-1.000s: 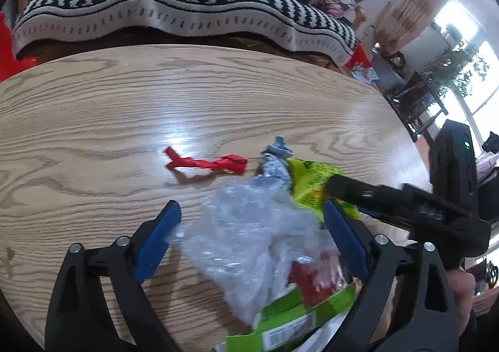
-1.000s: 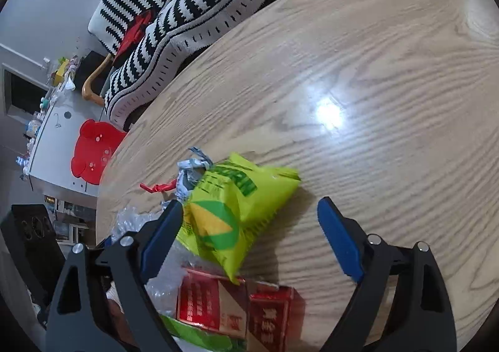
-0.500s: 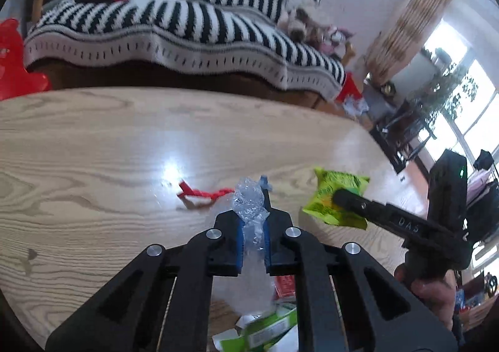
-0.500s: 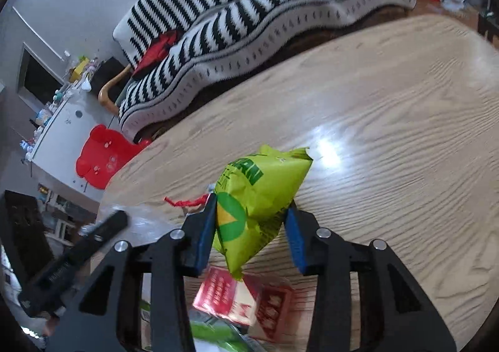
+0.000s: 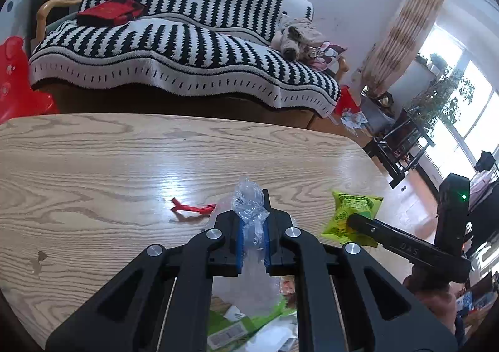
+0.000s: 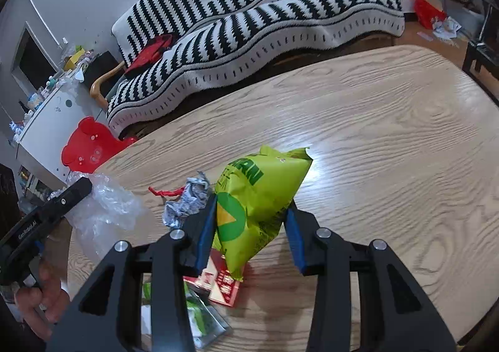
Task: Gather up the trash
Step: 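Carry plastic wrap and snack bag over the black bin and open both tools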
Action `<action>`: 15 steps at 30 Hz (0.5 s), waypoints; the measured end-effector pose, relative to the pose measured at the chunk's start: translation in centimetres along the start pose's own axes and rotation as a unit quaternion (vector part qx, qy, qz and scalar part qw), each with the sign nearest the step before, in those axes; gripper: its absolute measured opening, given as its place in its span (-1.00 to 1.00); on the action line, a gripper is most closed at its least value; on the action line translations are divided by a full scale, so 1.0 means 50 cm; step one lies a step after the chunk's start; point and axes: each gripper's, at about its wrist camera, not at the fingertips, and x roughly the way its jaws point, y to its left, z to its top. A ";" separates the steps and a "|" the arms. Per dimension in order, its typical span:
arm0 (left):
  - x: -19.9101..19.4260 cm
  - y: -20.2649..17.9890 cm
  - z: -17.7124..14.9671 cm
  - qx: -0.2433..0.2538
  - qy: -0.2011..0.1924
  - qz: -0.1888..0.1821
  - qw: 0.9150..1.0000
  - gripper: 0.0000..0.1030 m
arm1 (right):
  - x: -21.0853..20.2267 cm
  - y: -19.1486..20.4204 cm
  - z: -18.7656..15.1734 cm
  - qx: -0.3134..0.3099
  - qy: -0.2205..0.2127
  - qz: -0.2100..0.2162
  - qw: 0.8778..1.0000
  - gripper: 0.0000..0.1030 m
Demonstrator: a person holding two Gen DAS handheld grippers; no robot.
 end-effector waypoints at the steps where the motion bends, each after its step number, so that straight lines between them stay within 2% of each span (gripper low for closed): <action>1: 0.002 -0.011 -0.002 0.003 0.002 -0.003 1.000 -0.84 | -0.008 -0.007 0.001 0.001 -0.002 -0.003 1.000 -0.20; 6: 0.016 -0.086 -0.018 0.029 0.017 -0.031 0.999 -0.84 | -0.072 -0.075 -0.015 0.009 -0.013 -0.026 1.000 -0.20; 10: 0.028 -0.181 -0.038 0.059 0.025 -0.063 0.996 -0.84 | -0.133 -0.156 -0.037 0.026 -0.023 -0.050 0.998 -0.20; 15: 0.063 -0.337 -0.082 0.100 0.047 -0.121 0.986 -0.84 | -0.224 -0.279 -0.077 0.062 -0.043 -0.082 0.994 -0.20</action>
